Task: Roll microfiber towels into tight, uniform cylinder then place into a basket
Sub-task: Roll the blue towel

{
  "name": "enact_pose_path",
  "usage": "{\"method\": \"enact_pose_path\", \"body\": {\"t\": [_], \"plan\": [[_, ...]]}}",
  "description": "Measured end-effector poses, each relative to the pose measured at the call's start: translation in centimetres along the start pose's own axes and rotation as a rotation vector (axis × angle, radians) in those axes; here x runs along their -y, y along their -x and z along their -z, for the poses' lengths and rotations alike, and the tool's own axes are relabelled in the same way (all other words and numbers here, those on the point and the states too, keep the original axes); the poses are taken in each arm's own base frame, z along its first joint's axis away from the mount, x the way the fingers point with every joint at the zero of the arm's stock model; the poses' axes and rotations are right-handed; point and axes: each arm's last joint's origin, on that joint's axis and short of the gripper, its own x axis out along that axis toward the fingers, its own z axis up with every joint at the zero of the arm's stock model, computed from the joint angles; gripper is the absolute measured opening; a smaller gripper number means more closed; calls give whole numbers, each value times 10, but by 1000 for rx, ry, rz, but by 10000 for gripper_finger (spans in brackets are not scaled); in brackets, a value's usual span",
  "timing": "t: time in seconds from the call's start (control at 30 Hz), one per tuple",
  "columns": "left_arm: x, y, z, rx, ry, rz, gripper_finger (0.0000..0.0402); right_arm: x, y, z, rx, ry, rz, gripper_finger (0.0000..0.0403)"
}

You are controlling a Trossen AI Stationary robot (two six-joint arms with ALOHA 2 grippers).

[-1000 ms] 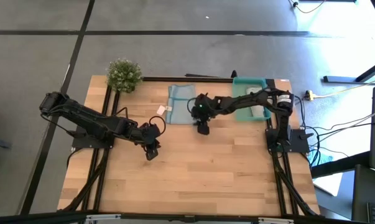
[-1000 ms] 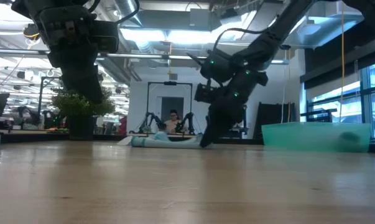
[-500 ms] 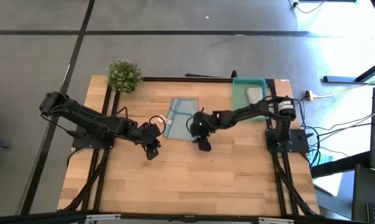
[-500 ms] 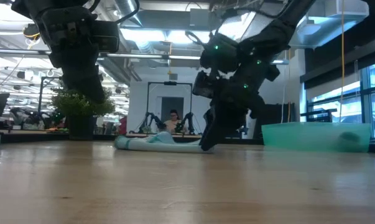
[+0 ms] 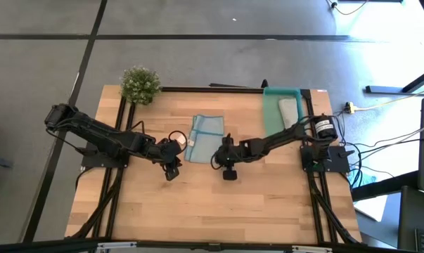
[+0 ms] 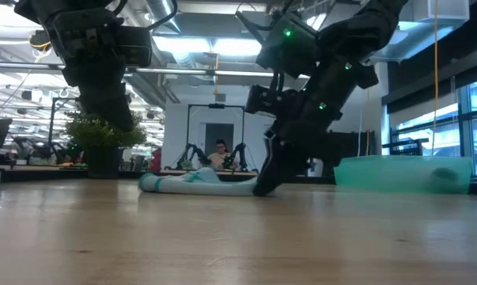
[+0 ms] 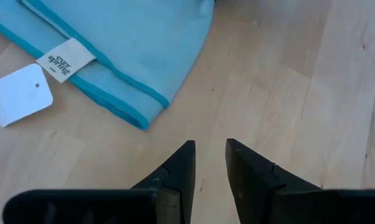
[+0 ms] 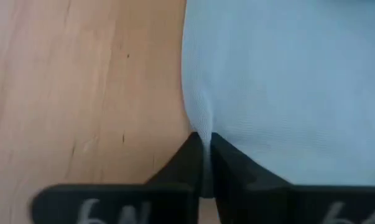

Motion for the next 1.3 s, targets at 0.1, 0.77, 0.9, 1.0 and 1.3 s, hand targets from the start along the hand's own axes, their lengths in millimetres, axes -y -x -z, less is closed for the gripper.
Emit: {"method": "enact_pose_path", "body": {"t": [0.1, 0.77, 0.9, 1.0, 1.3], "plan": [[0, 0, 0, 0, -5, 0, 85, 3, 1, -3, -3, -12, -67, 16], [0, 0, 0, 0, -35, 1, 85, 78, 17, -40, 16, -356, -440, 6], [0, 0, 0, 0, -36, 1, 85, 94, 19, -38, 18, -467, -439, 6], [0, 0, 0, 0, -36, 1, 85, 107, 19, -35, 15, -538, -425, 6], [0, 0, 0, 9, -35, -5, 85, 128, 23, -32, 58, -609, -543, 6]]}}
